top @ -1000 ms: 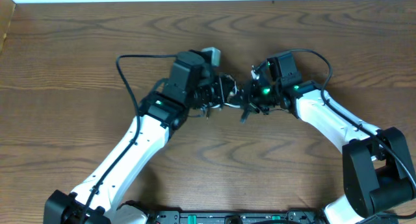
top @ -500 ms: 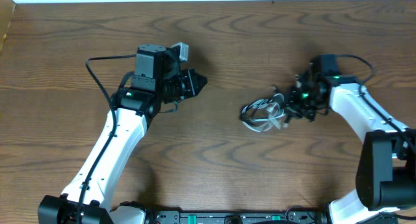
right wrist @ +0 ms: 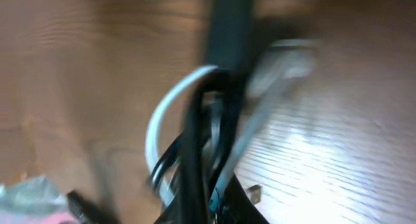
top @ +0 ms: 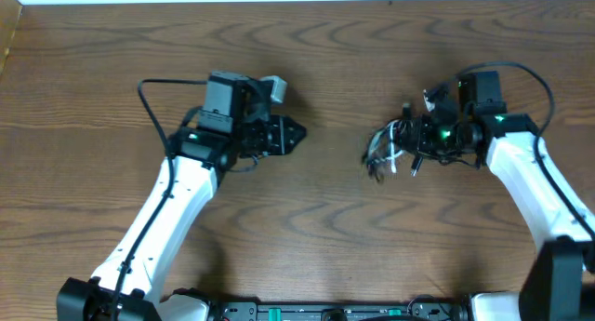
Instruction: Untangle cables
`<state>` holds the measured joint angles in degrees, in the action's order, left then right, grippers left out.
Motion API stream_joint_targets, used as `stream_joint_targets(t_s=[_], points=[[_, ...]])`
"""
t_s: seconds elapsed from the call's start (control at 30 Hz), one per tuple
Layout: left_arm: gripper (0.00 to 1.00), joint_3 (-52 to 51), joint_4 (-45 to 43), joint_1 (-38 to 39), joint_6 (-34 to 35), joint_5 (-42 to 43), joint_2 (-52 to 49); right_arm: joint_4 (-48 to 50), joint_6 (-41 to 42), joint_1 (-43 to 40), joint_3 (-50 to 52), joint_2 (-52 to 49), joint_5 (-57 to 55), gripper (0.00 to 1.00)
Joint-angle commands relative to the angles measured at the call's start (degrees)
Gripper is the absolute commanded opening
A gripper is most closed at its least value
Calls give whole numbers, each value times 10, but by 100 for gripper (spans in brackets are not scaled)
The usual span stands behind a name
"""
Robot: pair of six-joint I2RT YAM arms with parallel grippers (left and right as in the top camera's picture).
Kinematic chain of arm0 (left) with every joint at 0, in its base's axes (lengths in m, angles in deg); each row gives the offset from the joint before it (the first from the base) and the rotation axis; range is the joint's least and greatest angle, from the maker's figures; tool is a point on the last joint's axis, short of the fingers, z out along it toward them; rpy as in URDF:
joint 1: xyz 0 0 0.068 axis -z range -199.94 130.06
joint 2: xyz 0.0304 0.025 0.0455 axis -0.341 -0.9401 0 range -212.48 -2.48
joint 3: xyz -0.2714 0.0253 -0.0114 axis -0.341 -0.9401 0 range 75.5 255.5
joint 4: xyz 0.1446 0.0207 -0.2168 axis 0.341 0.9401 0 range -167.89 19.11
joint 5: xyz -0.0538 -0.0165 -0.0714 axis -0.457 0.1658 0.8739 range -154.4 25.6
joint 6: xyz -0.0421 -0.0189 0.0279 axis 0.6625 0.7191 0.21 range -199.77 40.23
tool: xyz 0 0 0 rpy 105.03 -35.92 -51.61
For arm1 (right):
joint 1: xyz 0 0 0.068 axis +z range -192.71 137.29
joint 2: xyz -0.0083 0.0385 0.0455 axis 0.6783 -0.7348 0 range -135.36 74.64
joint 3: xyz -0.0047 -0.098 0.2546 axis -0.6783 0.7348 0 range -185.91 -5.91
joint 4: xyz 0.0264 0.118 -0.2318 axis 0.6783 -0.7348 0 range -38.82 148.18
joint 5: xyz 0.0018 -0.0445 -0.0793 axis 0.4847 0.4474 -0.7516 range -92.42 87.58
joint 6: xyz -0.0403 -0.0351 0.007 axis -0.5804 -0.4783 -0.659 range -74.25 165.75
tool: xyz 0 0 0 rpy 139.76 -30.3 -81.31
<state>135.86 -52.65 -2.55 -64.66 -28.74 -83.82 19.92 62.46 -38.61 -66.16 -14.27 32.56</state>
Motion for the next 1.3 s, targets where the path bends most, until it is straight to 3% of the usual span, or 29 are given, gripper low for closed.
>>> stream_joint_targets(t_s=[0.0, 0.23, 0.4, 0.67, 0.97, 1.27], points=[[34, 1, -13, 30, -24, 0, 1, 12, -59, 2, 0, 26, 115, 1], [38, 1, -58, 63, -24, 5, 1, 12, -135, 2, 0, 27, 192, 1], [49, 1, -116, 64, -8, 50, -10, -5, -194, 2, 0, 27, 231, 1], [53, 1, -230, 75, 12, 196, -92, -47, -227, 2, 0, 27, 219, 1], [52, 1, -304, 110, 60, 189, -173, -53, -228, 3, 0, 27, 219, 1], [52, 1, -346, 127, 100, 152, -186, -55, -228, 17, 0, 27, 219, 1]])
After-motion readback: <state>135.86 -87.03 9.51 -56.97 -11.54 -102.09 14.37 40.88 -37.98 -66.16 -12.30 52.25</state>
